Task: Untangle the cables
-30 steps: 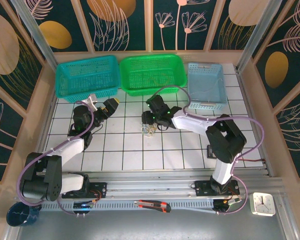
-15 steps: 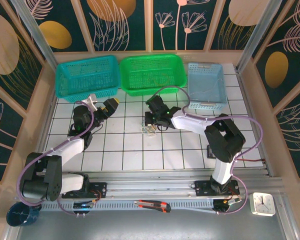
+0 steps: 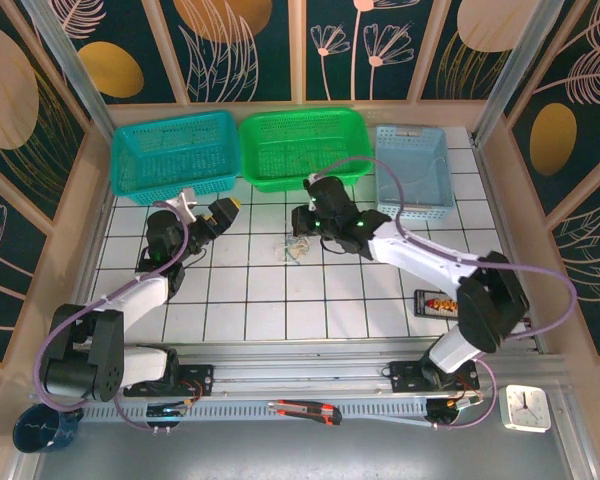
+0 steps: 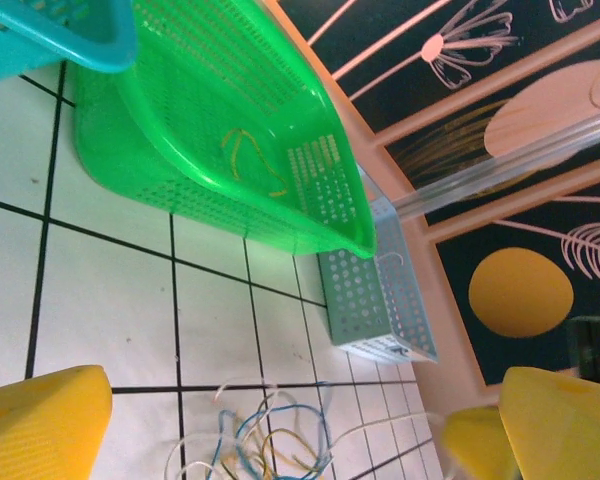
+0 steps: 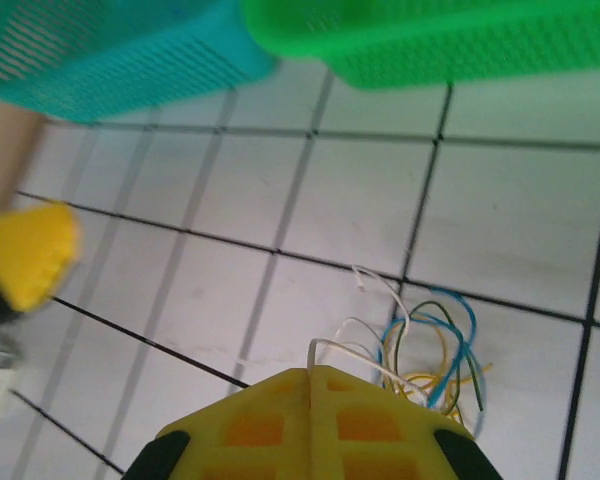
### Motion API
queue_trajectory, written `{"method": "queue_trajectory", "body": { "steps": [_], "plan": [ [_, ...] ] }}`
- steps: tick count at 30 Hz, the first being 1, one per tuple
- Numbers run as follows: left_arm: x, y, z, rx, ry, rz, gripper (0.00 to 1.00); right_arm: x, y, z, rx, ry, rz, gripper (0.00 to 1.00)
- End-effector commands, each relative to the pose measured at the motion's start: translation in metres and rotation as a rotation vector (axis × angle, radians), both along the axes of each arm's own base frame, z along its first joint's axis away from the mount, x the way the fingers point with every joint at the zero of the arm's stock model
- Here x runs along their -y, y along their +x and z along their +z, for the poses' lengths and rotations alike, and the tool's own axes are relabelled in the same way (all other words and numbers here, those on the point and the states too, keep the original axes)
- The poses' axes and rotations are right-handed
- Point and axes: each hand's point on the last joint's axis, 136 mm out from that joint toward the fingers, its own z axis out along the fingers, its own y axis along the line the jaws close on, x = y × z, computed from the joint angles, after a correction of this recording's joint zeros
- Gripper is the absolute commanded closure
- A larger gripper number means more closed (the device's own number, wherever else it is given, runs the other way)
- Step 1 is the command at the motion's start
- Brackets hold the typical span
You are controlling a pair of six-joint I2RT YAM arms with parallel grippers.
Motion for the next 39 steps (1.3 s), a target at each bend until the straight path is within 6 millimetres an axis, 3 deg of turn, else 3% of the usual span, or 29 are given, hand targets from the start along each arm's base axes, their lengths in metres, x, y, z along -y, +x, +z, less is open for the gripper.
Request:
{"method": "queue_trajectory", "body": {
  "steps": [1, 8, 15, 29, 36, 39],
  "plan": [
    [0.013, 0.000, 0.018, 0.060, -0.007, -0.079, 0.01, 0.002, -0.001, 0.028, 0.050, 0.135, 0.013, 1.00],
    [0.033, -0.005, 0.020, 0.067, -0.008, -0.151, 0.02, 0.018, 0.001, 0.033, 0.059, 0.278, 0.009, 1.00],
    [0.050, -0.007, 0.003, 0.011, -0.025, -0.160, 0.07, 0.021, -0.002, 0.034, 0.074, 0.299, 0.020, 1.00],
    [0.093, 0.006, -0.030, -0.087, -0.093, -0.191, 0.11, 0.023, -0.007, 0.040, 0.089, 0.343, 0.041, 1.00],
    [0.103, 0.014, -0.046, -0.109, -0.099, -0.206, 0.15, 0.023, -0.009, 0.039, 0.087, 0.346, 0.048, 1.00],
    [0.106, 0.016, -0.043, -0.098, -0.104, -0.213, 0.15, 0.024, -0.008, 0.039, 0.089, 0.348, 0.047, 1.00]
  ]
}}
